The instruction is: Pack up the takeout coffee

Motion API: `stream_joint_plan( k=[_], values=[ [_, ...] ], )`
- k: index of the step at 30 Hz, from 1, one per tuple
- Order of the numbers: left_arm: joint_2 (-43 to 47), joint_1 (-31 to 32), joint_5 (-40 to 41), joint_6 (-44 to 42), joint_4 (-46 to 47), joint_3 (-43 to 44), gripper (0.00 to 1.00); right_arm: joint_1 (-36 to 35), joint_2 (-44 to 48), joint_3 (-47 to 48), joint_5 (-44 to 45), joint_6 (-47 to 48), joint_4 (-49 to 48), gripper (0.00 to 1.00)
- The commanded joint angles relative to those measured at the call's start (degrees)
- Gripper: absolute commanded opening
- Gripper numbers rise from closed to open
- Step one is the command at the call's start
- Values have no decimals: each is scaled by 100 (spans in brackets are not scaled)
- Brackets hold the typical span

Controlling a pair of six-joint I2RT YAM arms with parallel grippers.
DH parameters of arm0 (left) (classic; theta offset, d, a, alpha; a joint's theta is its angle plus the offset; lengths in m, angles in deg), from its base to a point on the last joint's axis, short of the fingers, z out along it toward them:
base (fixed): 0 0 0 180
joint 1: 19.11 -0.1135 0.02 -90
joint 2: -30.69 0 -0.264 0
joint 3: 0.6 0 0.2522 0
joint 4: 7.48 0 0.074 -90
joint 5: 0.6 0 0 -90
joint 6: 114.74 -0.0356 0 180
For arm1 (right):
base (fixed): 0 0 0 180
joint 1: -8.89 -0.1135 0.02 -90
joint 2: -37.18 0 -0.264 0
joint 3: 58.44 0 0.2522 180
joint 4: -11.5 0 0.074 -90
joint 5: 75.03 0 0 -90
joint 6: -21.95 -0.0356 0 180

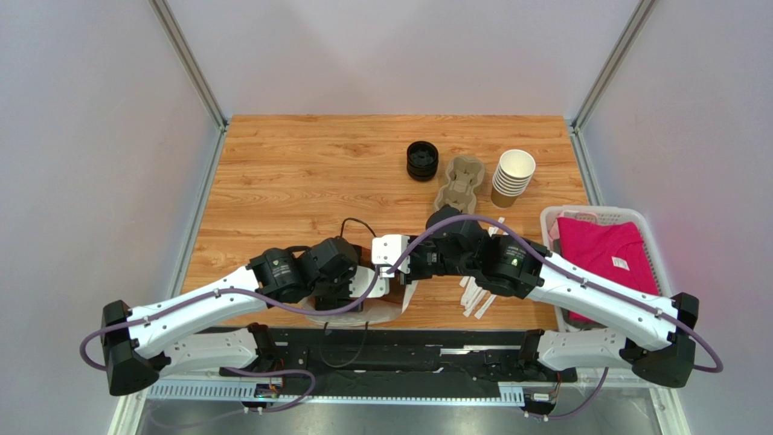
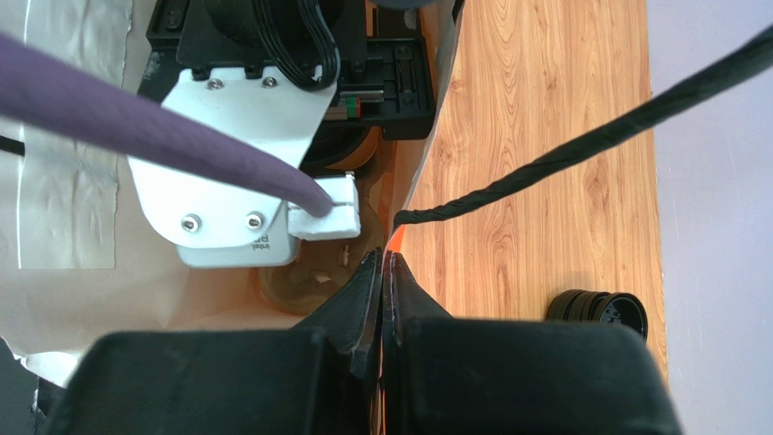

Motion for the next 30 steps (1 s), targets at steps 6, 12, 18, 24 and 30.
stream_joint_plan(
  k=[6,12,18,24,30],
  values=[
    [-429,-267,-400,73,161,-176,46,308,140,-9,-907,-195,-365,0],
    [-675,-399,-655,-15,99,-238,43,950,-97,79,-1557,-581,-409,0],
    [-1175,-777,-1164,-138,91,-133,41,1802,-545,439,-2515,-986,-225,0],
    [-1790,-1093,-1507,-226,46,26,38,2057,-949,659,-3026,-872,30,0],
    [-2283,-1348,-1692,-331,-76,184,38,2303,-1283,957,-3236,-810,267,0]
  ],
)
